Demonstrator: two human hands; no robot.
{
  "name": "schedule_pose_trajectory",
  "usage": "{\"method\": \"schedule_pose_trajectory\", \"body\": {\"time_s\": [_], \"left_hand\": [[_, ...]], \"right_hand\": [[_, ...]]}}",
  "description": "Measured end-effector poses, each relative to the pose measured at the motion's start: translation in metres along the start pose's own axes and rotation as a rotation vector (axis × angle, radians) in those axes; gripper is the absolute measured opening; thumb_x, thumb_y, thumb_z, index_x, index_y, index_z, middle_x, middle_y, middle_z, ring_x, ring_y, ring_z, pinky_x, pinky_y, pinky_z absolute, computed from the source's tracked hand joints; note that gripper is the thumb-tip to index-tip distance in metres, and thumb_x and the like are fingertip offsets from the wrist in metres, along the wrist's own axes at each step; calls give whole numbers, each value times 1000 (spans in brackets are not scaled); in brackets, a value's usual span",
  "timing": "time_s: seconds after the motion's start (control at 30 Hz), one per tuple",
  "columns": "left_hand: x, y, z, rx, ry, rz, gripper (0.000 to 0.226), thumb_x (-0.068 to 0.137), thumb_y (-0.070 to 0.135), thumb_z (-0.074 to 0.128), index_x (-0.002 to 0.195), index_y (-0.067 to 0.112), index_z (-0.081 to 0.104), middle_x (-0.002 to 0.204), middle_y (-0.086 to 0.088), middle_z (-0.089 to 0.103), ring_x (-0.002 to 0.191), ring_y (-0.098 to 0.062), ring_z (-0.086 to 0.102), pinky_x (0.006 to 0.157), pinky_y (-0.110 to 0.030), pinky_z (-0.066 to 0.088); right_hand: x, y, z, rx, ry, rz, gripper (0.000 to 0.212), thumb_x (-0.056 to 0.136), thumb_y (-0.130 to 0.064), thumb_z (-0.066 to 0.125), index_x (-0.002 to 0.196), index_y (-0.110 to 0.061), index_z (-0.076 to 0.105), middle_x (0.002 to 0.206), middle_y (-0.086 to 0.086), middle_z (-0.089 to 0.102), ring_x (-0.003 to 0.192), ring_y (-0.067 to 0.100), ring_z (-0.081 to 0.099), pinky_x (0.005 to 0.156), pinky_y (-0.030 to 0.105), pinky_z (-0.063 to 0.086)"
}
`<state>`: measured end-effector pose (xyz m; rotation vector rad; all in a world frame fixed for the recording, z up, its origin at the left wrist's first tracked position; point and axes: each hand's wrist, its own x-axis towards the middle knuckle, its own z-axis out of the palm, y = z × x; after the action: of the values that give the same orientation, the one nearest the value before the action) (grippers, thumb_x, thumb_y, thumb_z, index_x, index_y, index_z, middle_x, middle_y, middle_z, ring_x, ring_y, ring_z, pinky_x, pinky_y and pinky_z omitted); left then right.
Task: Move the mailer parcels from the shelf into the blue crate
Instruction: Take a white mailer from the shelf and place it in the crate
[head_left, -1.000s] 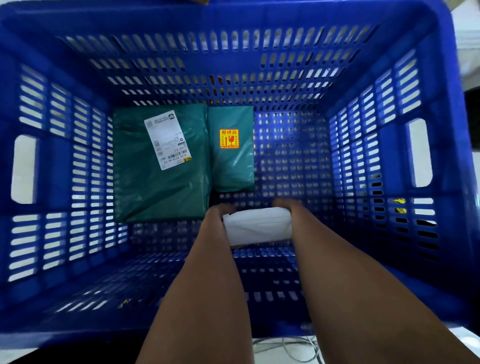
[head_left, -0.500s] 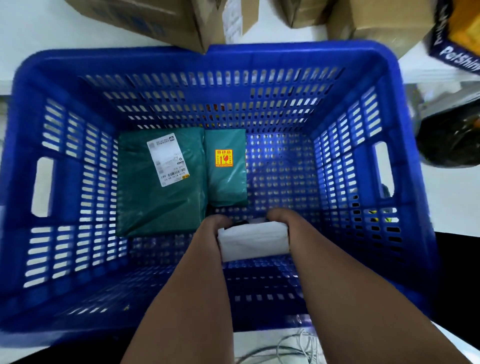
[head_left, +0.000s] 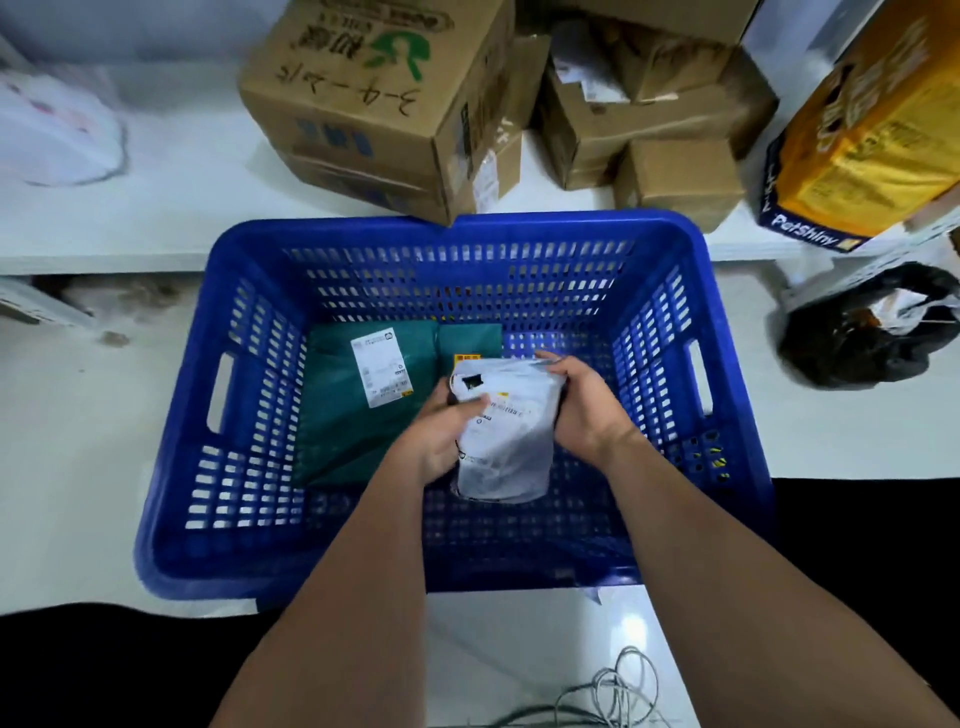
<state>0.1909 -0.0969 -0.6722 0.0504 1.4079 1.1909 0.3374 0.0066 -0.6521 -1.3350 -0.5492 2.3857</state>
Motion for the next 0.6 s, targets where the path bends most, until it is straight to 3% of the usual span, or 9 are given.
{"method": "schedule_pose_trajectory", "body": {"time_s": [0.07, 0.13, 0.23, 0.37, 0.47, 0.53, 0.6], "left_hand": [[-7, -11, -2, -92, 5, -43, 40, 88, 2, 66, 123, 18, 57, 108, -13, 71, 91, -28, 71, 82, -44, 58], [-12, -20, -3, -138, -12, -72, 37, 84, 20, 75, 119, 25, 62, 118, -13, 68, 104, -34, 67, 91, -53, 53], [-11, -35, 4, 6, 68, -93, 47, 62, 54, 86, 99, 32, 69, 119, -4, 65, 109, -29, 64, 85, -52, 56], [-4, -48, 11, 55, 192, -8, 41, 66, 47, 86, 87, 18, 66, 91, -4, 73, 78, -20, 71, 70, -39, 61], [-1, -58, 7, 50, 297, -29, 42, 76, 42, 81, 64, 16, 50, 60, 1, 56, 55, -14, 51, 53, -25, 41], [4, -64, 2, 44, 378, -28, 45, 80, 39, 78, 62, 15, 44, 61, -3, 46, 58, -17, 41, 56, -27, 34], [6, -63, 3, 53, 400, 1, 37, 84, 37, 75, 70, 10, 53, 69, -8, 53, 60, -18, 47, 57, -27, 39]], "right_hand": [[-2, 12, -3, 54, 77, 43, 54, 91, -52, 53, 117, -5, 60, 127, 20, 62, 115, 37, 60, 105, 54, 42], [2, 27, -6, 9, 150, 87, 80, 80, -75, 52, 116, -4, 62, 124, 23, 65, 115, 40, 61, 100, 56, 46], [5, 47, -6, -152, 299, 118, 101, 56, -86, 64, 121, -8, 61, 120, 16, 67, 105, 38, 67, 95, 57, 50], [9, 63, -6, -302, 489, 34, 76, 73, -76, 60, 109, -9, 53, 113, 6, 60, 106, 31, 60, 97, 51, 50], [21, 75, -16, -395, 506, 68, 69, 78, -64, 64, 118, -8, 60, 117, 10, 64, 101, 32, 63, 94, 52, 52], [22, 77, -13, -489, 496, 101, 61, 87, -56, 61, 117, -4, 61, 117, 10, 65, 101, 33, 64, 92, 47, 54], [17, 73, -1, -597, 534, 107, 68, 92, -61, 49, 121, 0, 56, 115, 9, 61, 104, 33, 61, 85, 38, 51]]}}
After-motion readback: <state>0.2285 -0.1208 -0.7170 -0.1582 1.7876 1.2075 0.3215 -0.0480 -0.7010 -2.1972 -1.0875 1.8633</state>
